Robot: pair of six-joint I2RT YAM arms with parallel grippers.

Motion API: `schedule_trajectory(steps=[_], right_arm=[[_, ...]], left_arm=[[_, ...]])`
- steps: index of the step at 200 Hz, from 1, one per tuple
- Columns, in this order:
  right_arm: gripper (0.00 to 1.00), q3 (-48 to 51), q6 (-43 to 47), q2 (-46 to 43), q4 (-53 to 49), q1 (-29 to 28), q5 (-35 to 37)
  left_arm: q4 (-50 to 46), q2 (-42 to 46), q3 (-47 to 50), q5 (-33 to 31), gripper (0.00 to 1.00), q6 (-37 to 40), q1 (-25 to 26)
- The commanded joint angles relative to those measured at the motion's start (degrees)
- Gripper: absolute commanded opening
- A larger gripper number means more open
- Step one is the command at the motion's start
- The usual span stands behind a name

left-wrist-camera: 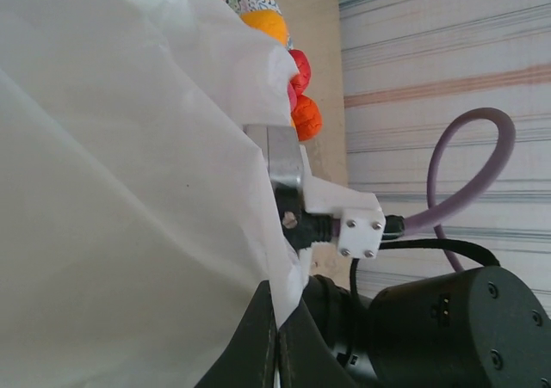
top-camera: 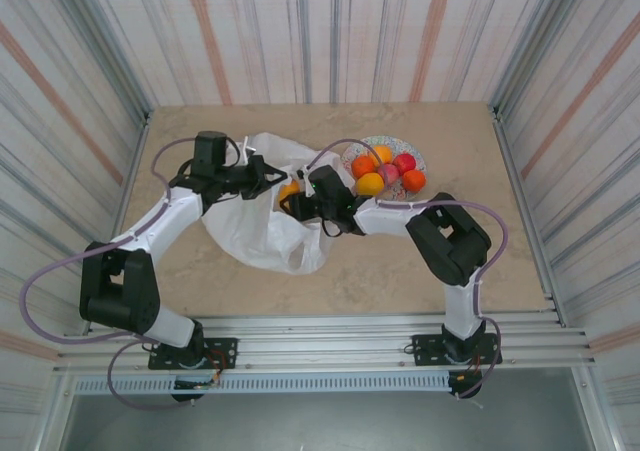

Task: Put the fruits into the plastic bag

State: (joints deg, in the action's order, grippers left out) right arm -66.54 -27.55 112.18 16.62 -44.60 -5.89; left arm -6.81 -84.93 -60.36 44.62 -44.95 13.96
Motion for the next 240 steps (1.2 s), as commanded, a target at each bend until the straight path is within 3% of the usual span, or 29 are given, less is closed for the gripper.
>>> schedule_trajectory(steps=[1,57,97,155,240], right_arm=[[0.71,-2.9,-2.3,1.8,1.8,0.1,4.4],[0.73,-8.2,-5.2,6.8,0.8,-0.7,5.6],[0.77,-8.8,-5.2,7.6,0.3,-0.4,1.6],[0.85,-2.4,-2.5,-2.1,-2.6,1.5,1.9],[0.85,4.7,-1.0,-14.2,-10.4,1.6,7.6]], left_arm=[[-0.2,1.5,-1.4,1.6,0.0,-2.4,0.2],[1.4,-0.8,-1.2,2.2,0.0,-3.3,0.0],[1.8,-1.9,-0.9,2.3,0.0,-3.3,-0.5],[2.6,-2.7,0.5,1.8,0.0,-2.9,-2.0],[2.5,-3.2,2.0,0.2,0.0,2.8,-2.7]])
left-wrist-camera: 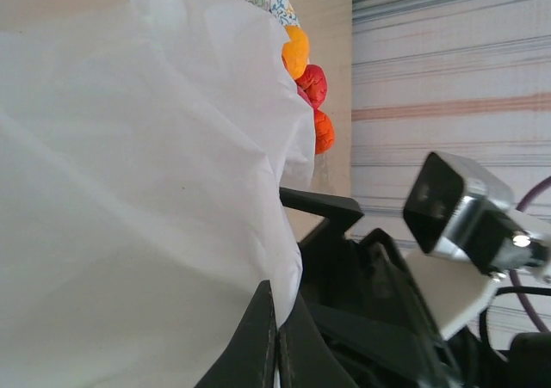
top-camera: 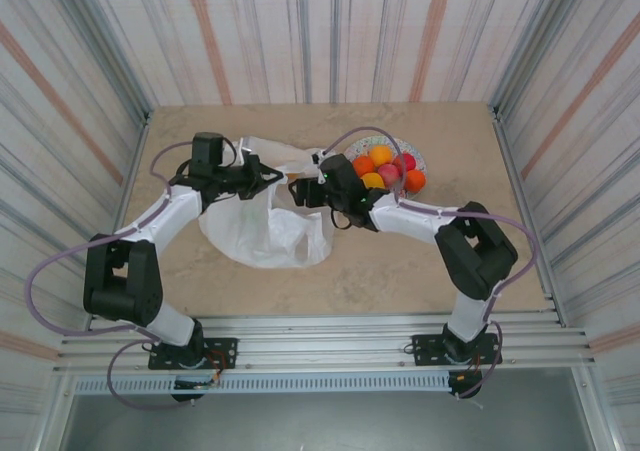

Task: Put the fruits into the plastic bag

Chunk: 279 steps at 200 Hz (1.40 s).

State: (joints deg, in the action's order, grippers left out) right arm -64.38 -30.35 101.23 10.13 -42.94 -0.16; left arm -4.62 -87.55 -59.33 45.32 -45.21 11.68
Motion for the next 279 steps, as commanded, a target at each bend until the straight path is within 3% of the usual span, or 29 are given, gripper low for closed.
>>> schedule_trajectory(steps=[1,44,77,128,161,279], right_arm=[[0.85,2.6,1.8,-3.4,-4.0,-0.1,1.8],[0.85,6.3,3.7,-11.5,-7.1,1.4,3.3],[0.86,9.3,5.5,-18.5,-7.7,4.3,0.5],[0.91,11.8,7.4,-24.9,-18.3,13.2,5.6],[0.95,9.3,11.4,-20.8,-25.2,17.1,7.2],[0.99,-6.4,17.3,2.4,-31.4,17.3,8.3]], left_arm=[[0.4,-0.6,0.9,-0.5,0.0,3.1,-0.4],[0.0,-0.9,1.2,-0.9,0.0,4.2,-0.4],[-0.6,-1.4,0.9,-0.9,0.0,4.2,-0.4],[-0.8,-1.7,0.5,-1.0,0.0,3.9,-0.4],[-1.0,-1.7,0.5,-1.0,0.0,3.8,-0.4],[-1.1,-1.6,0.5,-0.6,0.0,3.4,-0.5]])
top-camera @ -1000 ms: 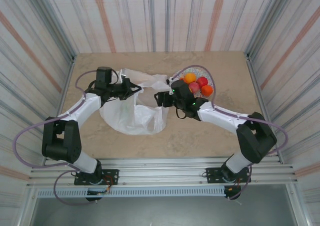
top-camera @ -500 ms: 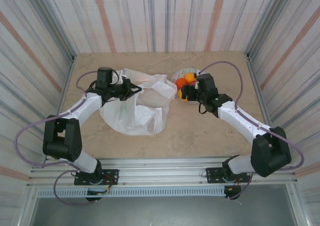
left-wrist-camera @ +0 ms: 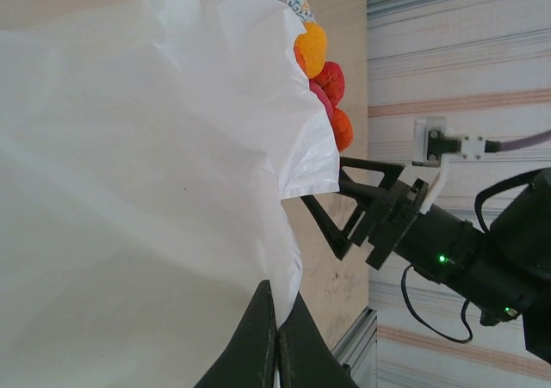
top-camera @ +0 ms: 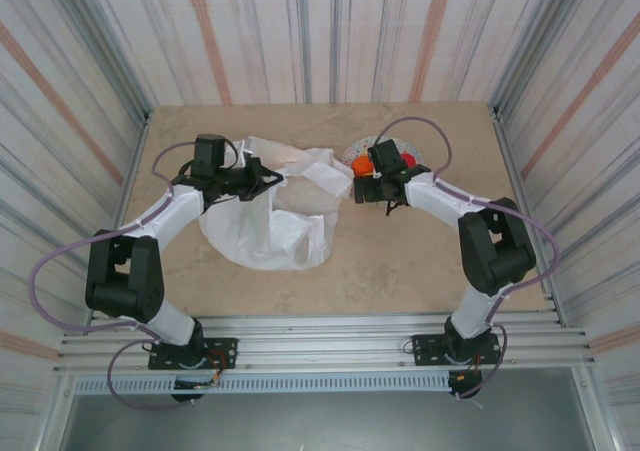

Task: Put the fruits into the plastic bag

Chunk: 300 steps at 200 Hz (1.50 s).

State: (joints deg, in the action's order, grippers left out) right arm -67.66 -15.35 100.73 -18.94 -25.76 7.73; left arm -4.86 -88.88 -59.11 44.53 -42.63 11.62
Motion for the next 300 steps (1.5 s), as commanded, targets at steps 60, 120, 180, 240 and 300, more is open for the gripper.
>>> schedule_trajectory(steps=[60,120,180,240,300], right_arm=[[0.92,-6.4,4.0,7.7,-3.0,0.3,0.3],[0.82,-6.4,4.6,8.8,-2.0,0.6,-0.4],[0.71,-3.3,4.4,4.0,-1.1,0.6,-1.0],[0.68,8.2,2.8,-12.3,-0.5,0.2,-7.8],[0.66,19.7,1.9,-20.4,11.7,-9.0,-17.4]], left_arm=[[-0.6,-0.4,0.2,0.4,0.0,0.5,-0.6],[-0.3,-0.6,0.3,0.8,0.0,0.1,-0.9],[-0.1,-0.7,0.5,0.9,0.0,0.0,-0.9],[0.3,-0.3,0.7,1.0,0.0,-0.4,-0.9],[0.6,0.0,0.7,1.1,0.0,-0.7,-0.8]])
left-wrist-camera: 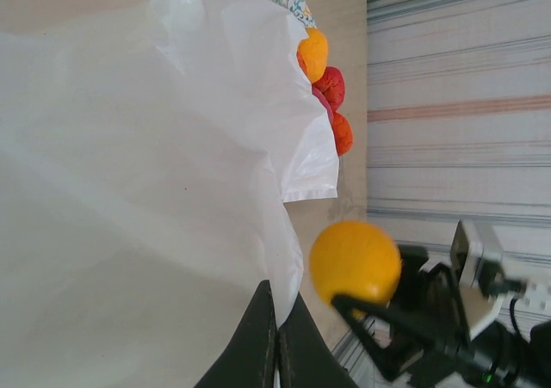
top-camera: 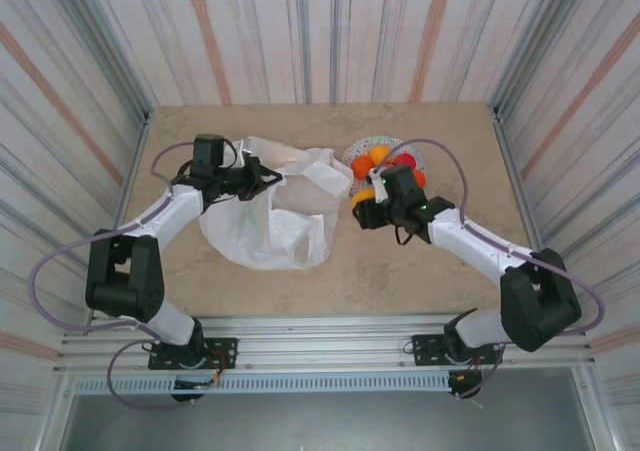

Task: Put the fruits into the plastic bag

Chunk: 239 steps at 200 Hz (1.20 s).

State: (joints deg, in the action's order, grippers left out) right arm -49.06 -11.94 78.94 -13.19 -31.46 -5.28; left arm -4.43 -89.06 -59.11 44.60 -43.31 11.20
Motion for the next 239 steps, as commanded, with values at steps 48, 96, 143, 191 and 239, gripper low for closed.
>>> schedule_trajectory(steps=[48,96,143,191,239], right_arm=[[0.64,-4.8,-1.7,13.8,11.7,-5.8,-6.6],[0.63,-9.4,-5.1,20.1,17.0,-7.8,-11.8],[0.63,-13.9,-11.2,25.2,22.4,-9.4,-10.9],[0.63,-15.3,-15.7,27.7,29.2,-9.5,-7.4],[0.63,-14.9,-19.3,29.5,32.6,-9.4,-4.0]], left_arm=[[0.3,0.1,0.8,1.1,0.0,0.0,-0.4],[0.2,0.0,0.6,1.5,0.0,0.1,0.1],[-0.4,0.7,-0.2,1.8,0.0,-0.5,1.3],[-2.4,2.3,-3.1,4.1,0.0,-3.2,1.6],[-2.7,4.1,-4.0,5.0,0.0,-4.4,1.6]])
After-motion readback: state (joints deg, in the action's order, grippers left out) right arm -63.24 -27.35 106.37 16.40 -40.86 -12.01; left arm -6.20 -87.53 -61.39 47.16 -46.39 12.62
